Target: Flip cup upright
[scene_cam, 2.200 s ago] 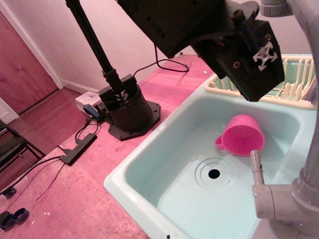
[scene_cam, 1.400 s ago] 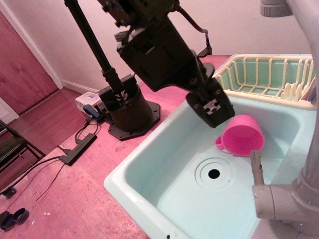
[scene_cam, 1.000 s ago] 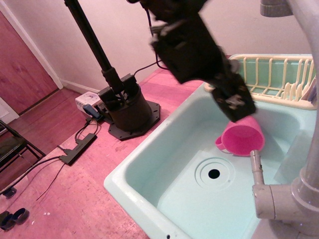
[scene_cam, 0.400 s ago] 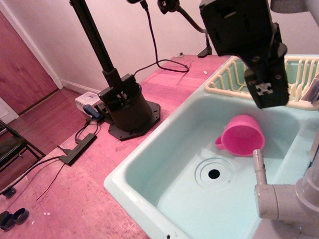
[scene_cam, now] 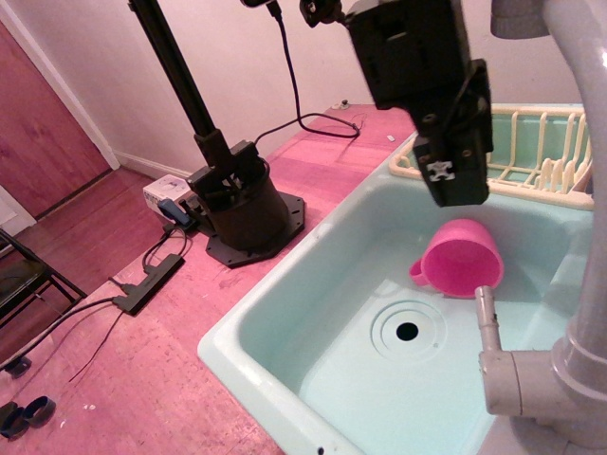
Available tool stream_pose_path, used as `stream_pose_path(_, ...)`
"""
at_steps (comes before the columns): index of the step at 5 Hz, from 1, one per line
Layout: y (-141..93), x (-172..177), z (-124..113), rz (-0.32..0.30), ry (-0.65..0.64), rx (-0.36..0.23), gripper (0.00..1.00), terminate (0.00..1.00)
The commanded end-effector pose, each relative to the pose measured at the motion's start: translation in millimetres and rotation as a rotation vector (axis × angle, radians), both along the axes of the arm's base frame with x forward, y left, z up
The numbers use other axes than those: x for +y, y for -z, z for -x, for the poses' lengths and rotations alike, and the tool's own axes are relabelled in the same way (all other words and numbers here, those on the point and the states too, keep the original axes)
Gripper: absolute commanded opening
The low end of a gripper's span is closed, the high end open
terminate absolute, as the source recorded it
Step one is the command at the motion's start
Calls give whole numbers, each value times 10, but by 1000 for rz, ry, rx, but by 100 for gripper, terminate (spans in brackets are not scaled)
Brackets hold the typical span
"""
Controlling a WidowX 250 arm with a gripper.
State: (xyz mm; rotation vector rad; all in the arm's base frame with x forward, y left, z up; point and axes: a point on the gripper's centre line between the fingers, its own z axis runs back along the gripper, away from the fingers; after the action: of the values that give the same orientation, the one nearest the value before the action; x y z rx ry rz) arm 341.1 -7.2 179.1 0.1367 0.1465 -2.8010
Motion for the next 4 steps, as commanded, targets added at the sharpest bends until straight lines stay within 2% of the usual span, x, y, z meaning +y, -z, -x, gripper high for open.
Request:
stream_pose_path(1, 9, -117, 20, 27, 39, -13, 100, 0)
stream_pose_path(4, 348, -233, 32, 47, 68, 13, 100, 0)
